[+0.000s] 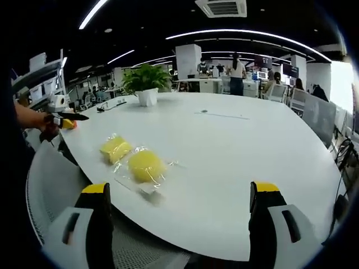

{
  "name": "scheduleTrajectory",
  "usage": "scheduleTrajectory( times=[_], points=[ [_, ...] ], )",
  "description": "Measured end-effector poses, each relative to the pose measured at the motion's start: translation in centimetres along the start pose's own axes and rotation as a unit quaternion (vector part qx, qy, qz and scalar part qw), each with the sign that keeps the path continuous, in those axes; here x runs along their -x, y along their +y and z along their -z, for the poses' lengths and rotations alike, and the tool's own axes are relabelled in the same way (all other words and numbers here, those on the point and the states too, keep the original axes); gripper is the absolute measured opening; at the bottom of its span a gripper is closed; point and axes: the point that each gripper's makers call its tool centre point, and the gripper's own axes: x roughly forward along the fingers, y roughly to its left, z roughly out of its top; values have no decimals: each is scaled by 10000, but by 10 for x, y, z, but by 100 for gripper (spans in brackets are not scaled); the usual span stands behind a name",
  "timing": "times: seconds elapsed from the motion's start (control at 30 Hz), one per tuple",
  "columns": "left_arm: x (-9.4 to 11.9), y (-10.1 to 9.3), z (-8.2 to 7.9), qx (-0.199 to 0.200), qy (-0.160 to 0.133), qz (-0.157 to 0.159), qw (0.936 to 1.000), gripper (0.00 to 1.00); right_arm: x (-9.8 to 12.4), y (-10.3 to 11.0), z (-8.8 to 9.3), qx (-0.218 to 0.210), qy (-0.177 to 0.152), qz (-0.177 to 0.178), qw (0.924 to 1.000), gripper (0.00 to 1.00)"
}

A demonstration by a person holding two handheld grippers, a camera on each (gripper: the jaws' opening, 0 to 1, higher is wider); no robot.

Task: Compare the silicone blocks by pressing each to a similar depth, holding the contact briefly, and releasing to observe deformation and rebound differences across the visible hardness samples.

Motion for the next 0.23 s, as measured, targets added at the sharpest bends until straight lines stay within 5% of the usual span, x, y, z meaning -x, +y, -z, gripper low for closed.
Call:
scheduleTrajectory(
  times=[0.23],
  points=[
    [-4, -6, -5, -13, -70, 84, 9999, 100, 2, -5, -3, -179, -64, 98, 9998, 97]
  ],
)
